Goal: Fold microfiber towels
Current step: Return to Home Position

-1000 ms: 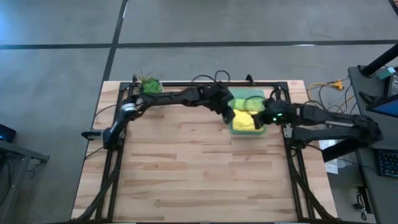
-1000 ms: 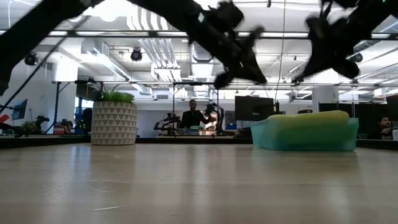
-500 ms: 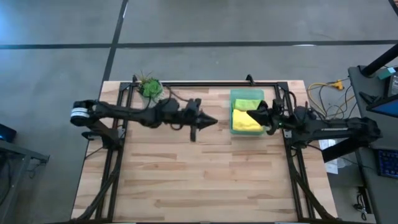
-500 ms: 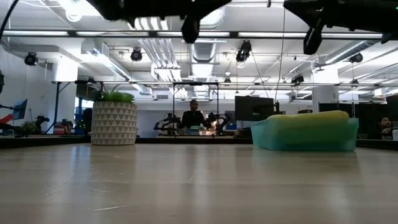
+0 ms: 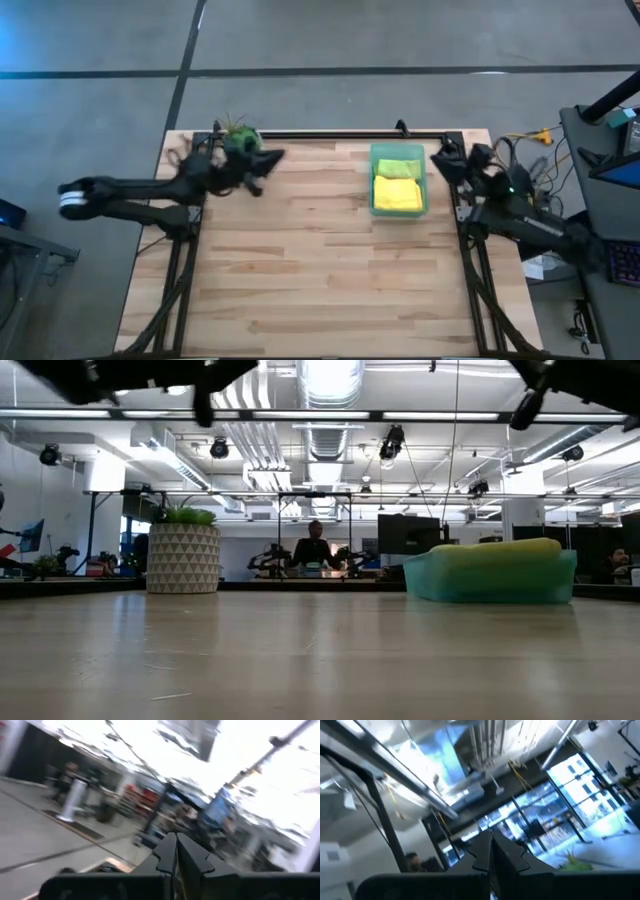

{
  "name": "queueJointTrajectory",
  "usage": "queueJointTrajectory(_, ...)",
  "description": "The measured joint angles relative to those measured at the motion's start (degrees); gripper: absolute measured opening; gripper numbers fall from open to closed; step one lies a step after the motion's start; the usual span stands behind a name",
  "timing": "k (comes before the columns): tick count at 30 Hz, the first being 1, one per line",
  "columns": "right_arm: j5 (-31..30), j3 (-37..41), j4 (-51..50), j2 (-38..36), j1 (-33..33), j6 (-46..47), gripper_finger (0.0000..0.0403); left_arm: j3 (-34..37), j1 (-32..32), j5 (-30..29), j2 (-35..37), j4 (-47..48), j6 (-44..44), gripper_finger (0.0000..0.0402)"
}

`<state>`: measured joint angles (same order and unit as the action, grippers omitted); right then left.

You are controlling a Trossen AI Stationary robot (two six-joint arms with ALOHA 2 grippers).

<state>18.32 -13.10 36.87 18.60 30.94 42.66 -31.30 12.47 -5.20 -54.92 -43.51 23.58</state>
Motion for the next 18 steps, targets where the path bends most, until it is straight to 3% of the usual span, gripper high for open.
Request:
queueJointTrajectory(6, -1.8, 4.5, -15.5, -18.7, 1.0, 4.9, 0.0008, 14.0, -5.6, -13.2, 14.0, -1.3, 2.6, 0.0)
queueJointTrajectory(10, 2.8, 0.8, -20.9, -17.1, 1.0, 4.0, 0.0008, 20.9, -11.4, -22.1, 17.4, -4.2, 3.2, 0.0)
queueJointTrajectory(15, 1.6, -5.2, -39.3, -18.5, 0.4, -2.0, 0.0008, 30.1, -18.7, -33.3, 17.7, -14.8, 4.2, 0.0)
queueJointTrajectory(18, 1.6, -6.3, -38.7, -18.7, -0.4, -2.3, 0.0008, 30.8, -22.5, -39.6, 16.0, -12.5, 4.2, 0.0)
